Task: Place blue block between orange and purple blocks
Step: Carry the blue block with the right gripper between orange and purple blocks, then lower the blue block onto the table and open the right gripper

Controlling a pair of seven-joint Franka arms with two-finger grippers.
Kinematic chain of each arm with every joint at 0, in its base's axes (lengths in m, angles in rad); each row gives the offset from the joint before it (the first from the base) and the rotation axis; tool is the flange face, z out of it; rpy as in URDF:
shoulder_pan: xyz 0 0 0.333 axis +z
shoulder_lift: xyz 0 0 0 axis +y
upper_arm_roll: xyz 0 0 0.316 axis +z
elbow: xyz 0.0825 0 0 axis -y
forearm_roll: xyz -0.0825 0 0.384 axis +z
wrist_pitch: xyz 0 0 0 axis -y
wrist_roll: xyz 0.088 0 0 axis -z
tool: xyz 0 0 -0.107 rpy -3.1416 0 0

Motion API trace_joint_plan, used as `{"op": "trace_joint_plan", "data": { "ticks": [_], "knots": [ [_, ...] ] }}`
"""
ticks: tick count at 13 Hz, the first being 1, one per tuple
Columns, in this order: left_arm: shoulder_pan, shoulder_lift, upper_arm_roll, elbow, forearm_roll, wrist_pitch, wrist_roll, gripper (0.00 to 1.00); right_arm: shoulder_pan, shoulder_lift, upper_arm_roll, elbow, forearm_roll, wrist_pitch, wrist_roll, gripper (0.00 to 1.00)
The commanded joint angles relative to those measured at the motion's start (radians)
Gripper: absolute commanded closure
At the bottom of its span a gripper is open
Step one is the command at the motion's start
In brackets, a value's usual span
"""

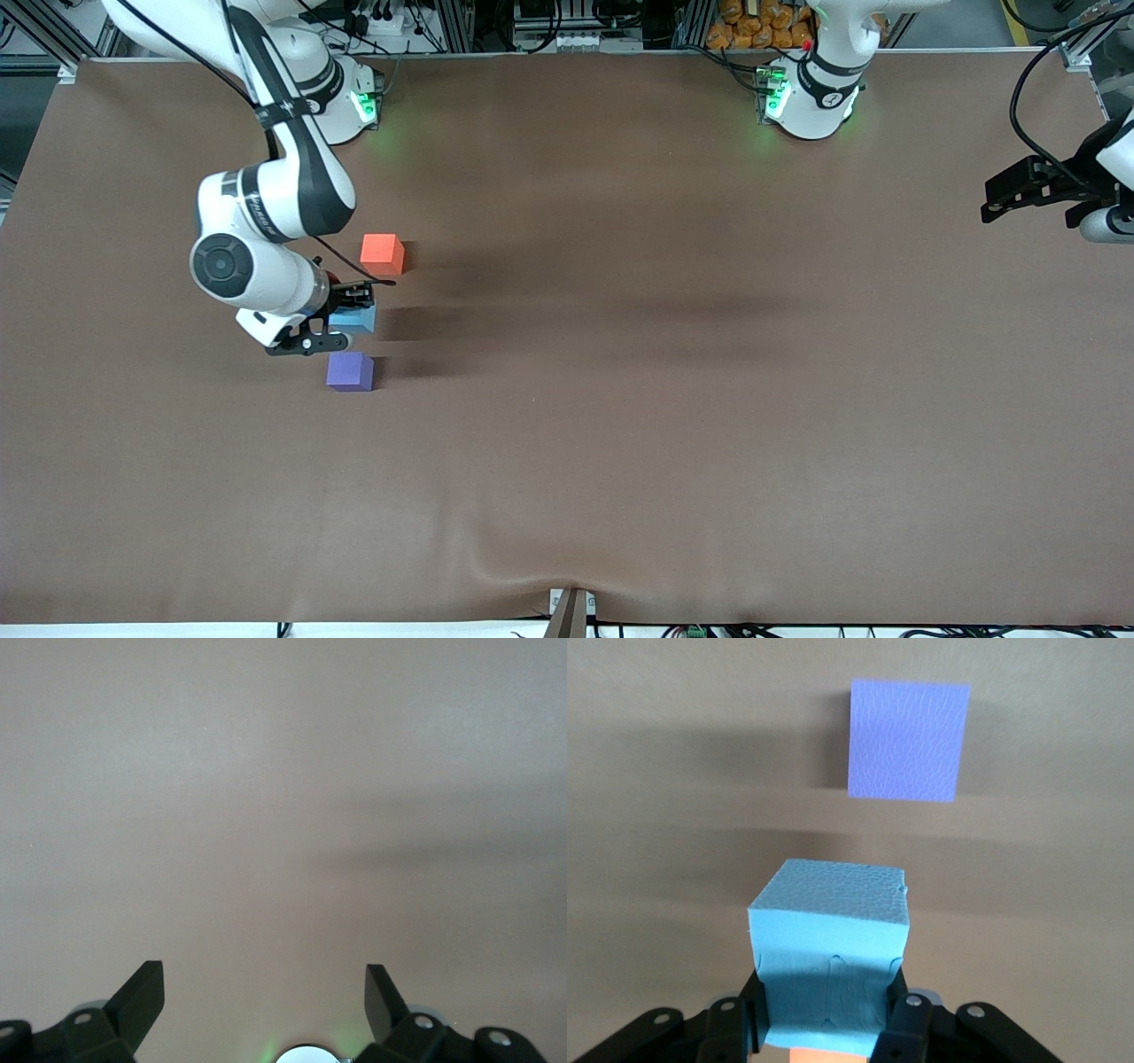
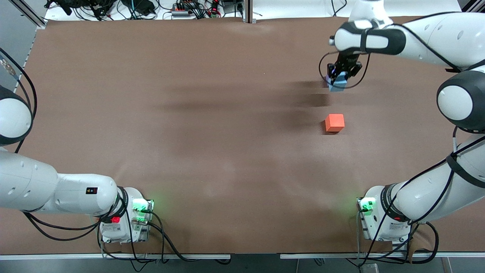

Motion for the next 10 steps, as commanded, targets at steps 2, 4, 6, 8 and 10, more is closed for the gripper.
{"op": "trace_joint_plan", "data": {
  "ticks": [2,4,6,8,10],
  "knots": [
    [-0.002,-0.002,-0.015,-0.005,0.003,0.003,-0.013,0.0,-0.023,-0.041,0.017,-0.163,0.008,0.189,-0.003,1.0],
    [-0.003,-0.002,-0.016,-0.011,0.003,0.003,-0.048,0.0,-0.04,-0.031,0.017,-0.187,0.018,0.226,-0.003,1.0],
    [-0.003,-0.002,-0.016,-0.011,0.003,0.003,-0.062,0.0,-0.034,-0.022,0.017,-0.196,0.076,0.251,-0.008,1.0],
    [-0.005,-0.002,-0.016,-0.011,0.003,0.003,-0.061,0.0,-0.025,-0.011,0.019,-0.204,0.078,0.277,-0.017,1.0],
    [-0.005,-0.002,-0.019,-0.012,0.003,0.003,-0.059,0.0,-0.025,-0.007,0.019,-0.214,0.078,0.288,-0.024,1.0]
  ]
}}
